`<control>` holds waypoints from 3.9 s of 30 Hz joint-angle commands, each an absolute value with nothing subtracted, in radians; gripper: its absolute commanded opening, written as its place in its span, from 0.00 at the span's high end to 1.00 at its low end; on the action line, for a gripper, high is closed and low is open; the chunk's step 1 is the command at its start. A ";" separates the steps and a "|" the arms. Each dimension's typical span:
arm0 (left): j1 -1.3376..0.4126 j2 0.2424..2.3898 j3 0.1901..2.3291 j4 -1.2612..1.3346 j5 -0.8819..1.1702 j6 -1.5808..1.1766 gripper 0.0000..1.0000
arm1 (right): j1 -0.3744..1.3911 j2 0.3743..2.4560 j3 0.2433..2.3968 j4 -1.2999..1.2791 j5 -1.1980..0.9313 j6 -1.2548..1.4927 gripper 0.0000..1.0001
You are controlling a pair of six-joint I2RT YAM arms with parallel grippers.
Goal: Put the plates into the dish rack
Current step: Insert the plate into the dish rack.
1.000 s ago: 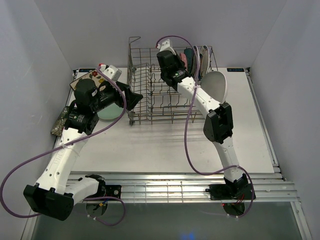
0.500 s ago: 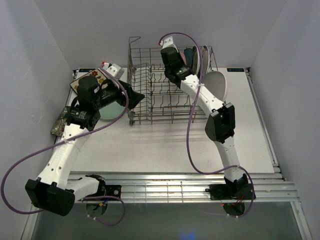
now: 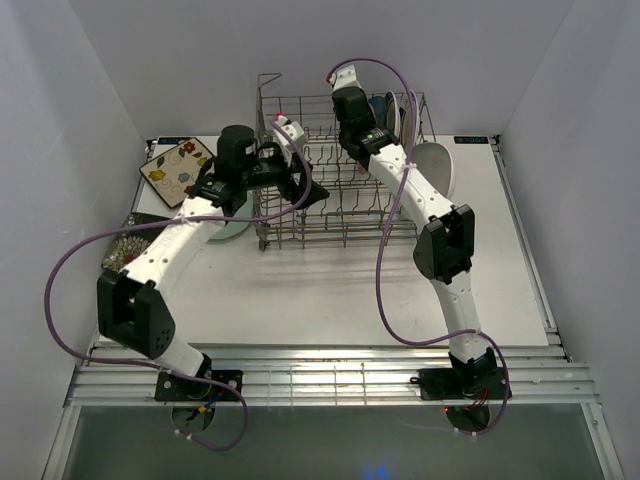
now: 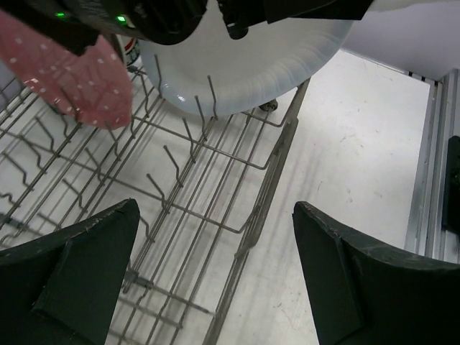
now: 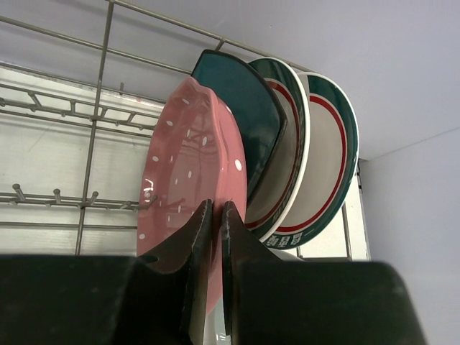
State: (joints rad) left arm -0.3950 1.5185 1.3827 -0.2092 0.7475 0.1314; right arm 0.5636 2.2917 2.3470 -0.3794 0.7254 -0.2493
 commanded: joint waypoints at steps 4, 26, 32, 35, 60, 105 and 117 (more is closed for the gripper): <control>-0.437 1.643 1.417 -0.011 0.824 0.227 0.02 | 0.545 2.266 2.355 -0.397 0.589 -0.187 0.92; -0.445 2.166 1.781 0.319 0.802 0.147 0.02 | 0.506 2.212 2.307 -0.411 0.457 -0.126 0.92; -0.443 2.262 1.873 0.348 0.761 0.062 0.02 | 0.497 2.220 2.315 -0.413 0.445 -0.091 0.92; -0.448 2.315 1.920 0.373 0.770 0.011 0.06 | 0.491 2.220 2.312 -0.413 0.445 -0.068 0.92; -0.503 2.431 1.899 0.549 0.658 -0.138 0.42 | 0.436 2.223 2.309 -0.391 0.414 0.023 0.92; -0.548 2.522 1.907 0.462 0.752 -0.135 1.00 | 0.423 2.197 2.270 -0.350 0.393 0.035 0.92; -0.506 2.560 2.023 0.437 0.759 -0.239 1.00 | 0.423 2.204 2.304 -0.336 0.391 0.015 0.74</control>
